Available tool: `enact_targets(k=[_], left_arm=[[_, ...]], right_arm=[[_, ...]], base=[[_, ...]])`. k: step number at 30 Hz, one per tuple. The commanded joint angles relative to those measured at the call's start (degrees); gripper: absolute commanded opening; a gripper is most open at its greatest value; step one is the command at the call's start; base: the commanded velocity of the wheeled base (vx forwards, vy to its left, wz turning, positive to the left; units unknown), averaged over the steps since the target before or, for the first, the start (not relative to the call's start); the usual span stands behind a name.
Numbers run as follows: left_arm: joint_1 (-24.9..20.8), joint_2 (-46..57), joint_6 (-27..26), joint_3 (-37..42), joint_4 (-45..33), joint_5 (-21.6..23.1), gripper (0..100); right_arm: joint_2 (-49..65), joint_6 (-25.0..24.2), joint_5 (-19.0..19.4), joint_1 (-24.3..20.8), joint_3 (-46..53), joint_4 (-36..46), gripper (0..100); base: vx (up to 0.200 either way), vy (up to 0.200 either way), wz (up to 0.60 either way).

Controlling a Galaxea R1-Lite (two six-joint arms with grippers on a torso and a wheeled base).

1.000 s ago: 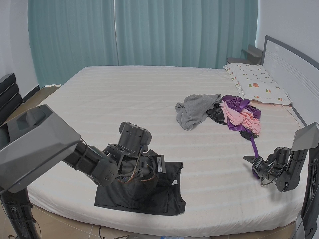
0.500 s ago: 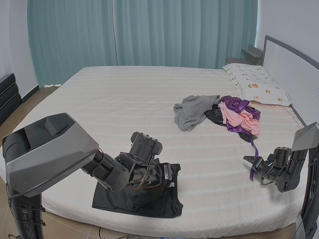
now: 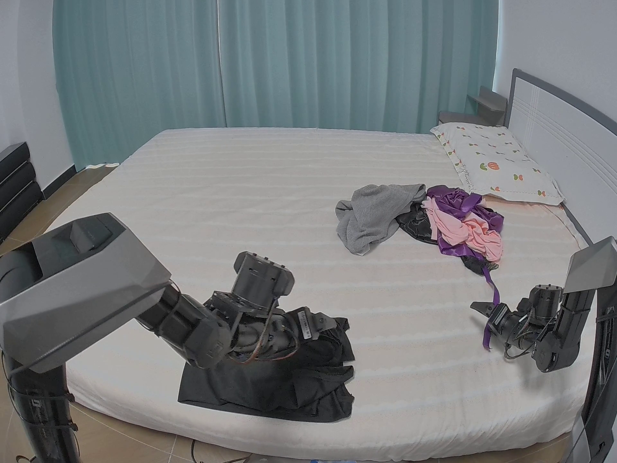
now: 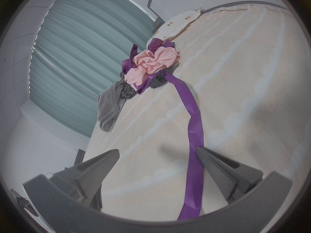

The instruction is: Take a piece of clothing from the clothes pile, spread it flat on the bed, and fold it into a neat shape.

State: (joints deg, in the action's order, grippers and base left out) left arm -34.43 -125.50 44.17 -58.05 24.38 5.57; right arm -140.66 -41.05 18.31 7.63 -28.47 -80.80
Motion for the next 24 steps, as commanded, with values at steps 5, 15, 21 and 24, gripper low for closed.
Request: enact_targets(k=[5,15,21,24], left_arm=[[9.03,5.97,5.05,15.78,10.78,6.03,100],[13.24,3.16,8.57,21.93,21.67,9.19,100],[15.97,2.98,8.74,20.79,21.41,9.72,100],[16.23,3.25,8.83,20.87,21.41,9.81,100]], right_arm=[[-0.06,0.00,0.06,0.02,-0.01,-0.06,100],[-0.15,0.00,-0.03,0.02,-0.01,0.03,100],[-0.06,0.00,-0.03,-0.07,-0.01,0.12,100],[0.03,0.00,-0.03,-0.60,0.08,0.03,100]], base=[[0.000,0.000,0.00],[-0.120,0.000,0.00],[0.000,0.000,0.00],[0.000,0.000,0.00]])
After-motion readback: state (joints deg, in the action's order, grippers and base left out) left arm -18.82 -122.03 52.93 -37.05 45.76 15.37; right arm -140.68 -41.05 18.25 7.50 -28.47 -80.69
